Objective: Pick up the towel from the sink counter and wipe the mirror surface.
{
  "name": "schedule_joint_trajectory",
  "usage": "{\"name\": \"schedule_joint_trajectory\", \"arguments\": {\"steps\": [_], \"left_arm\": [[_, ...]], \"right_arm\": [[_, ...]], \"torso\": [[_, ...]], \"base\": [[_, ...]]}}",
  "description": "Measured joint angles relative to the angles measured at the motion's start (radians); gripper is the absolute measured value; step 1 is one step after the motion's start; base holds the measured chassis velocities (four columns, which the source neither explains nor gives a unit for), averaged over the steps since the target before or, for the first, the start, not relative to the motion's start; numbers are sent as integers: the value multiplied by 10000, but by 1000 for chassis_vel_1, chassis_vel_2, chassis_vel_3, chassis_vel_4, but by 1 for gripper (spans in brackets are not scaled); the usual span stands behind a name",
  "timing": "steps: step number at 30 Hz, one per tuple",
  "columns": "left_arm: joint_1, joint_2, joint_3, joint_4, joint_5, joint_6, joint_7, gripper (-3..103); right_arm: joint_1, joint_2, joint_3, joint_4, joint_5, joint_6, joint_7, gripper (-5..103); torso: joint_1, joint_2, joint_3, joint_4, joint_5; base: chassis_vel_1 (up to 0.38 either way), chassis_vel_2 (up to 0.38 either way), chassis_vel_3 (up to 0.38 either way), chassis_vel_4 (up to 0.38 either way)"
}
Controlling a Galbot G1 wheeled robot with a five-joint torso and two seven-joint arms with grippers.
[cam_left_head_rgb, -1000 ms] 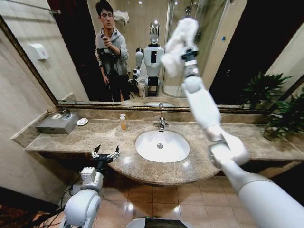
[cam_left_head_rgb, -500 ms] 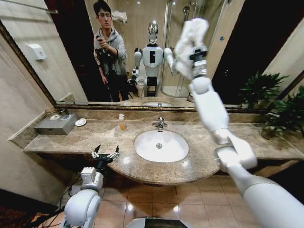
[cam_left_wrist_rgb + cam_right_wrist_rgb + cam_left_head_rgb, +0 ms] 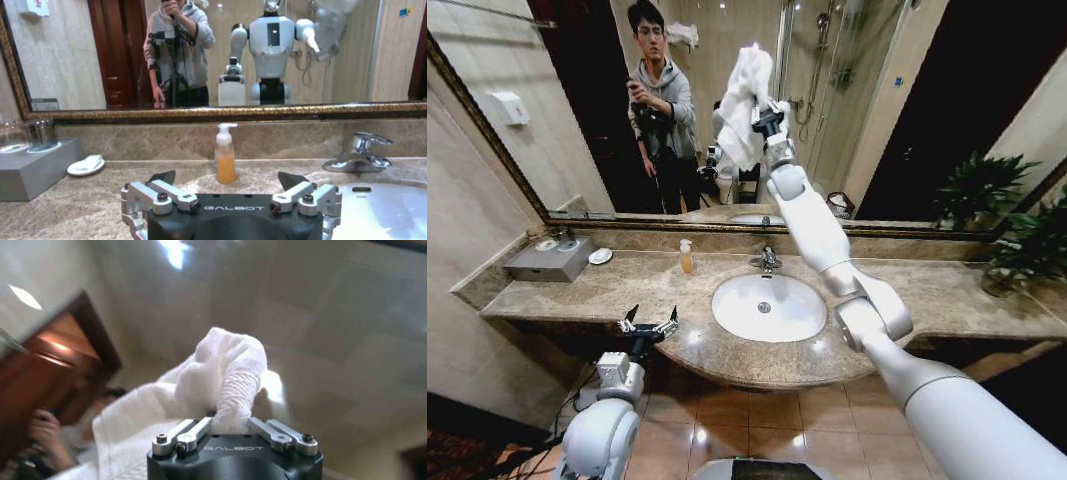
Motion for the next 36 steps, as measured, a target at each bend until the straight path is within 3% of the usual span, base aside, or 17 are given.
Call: {"name": "schedule_joint_trajectory", "arguments": {"steps": [1, 4, 8, 10, 12, 16, 19, 20, 23, 27, 29, 36], "left_arm": [[0, 0, 0, 0, 0, 0, 0, 100], [0, -1, -1, 0, 1, 0, -1, 100], [0, 0, 0, 0, 1, 1, -1, 100], [-1, 0, 0, 0, 1, 0, 0, 100], [0, -1, 0, 0, 1, 0, 0, 100], [-1, 0, -1, 0, 0, 0, -1, 100], [0, 0, 0, 0, 0, 0, 0, 100], [0, 0, 0, 0, 0, 0, 0, 100], [0, 0, -1, 0, 0, 0, -1, 100], [-1, 0, 0, 0, 1, 0, -1, 100], [0, 0, 0, 0, 0, 0, 1, 100], [0, -1, 0, 0, 1, 0, 0, 100]], "right_arm": [[0, 0, 0, 0, 0, 0, 0, 9], [-180, -1128, 240, 380, 421, -142, 52, 9], [-201, -1826, 460, 491, 743, -197, 57, 9], [-246, -2571, 629, 662, 1195, -230, 52, 9], [-271, -2659, 643, 703, 1268, -231, 48, 9], [-890, -3452, 617, 1845, 2410, -350, -39, 9], [-1583, -4072, 416, 3497, 3711, -860, -55, 9], [-1583, -4072, 416, 3497, 3711, -860, -55, 9], [-2432, -4933, 259, 5378, 4898, -1482, 29, 9], [-2933, -5466, 261, 6391, 5478, -1787, 159, 9], [-4074, -6283, 469, 7859, 6270, -2188, 450, 9], [-6962, -6856, 1383, 10171, 6830, -2563, 951, 9]], "torso": [[0, 0, 0, 0, 0], [0, 0, 0, -4, 1], [0, 0, 0, -5, 3], [0, -1, -1, 1, -1], [0, -1, -1, 1, -1], [0, -1, 0, 5, 1], [0, -1, -1, 7, 0], [0, -1, -1, 7, 0], [-1, -1, -1, 7, -2], [-1, 0, -1, 4, -7], [-2, 0, -3, 2, -7], [-2, 0, -2, 7, -6]], "base": [[0, 0, 0, 0], [0, 0, 0, 0], [0, 0, 0, 0], [0, 0, 0, 0], [0, 0, 0, 0], [0, 0, 0, 0], [0, 0, 0, 0], [0, 0, 0, 0], [0, 0, 0, 0], [0, 0, 0, 0], [0, 0, 0, 0], [0, 0, 0, 0]]}}
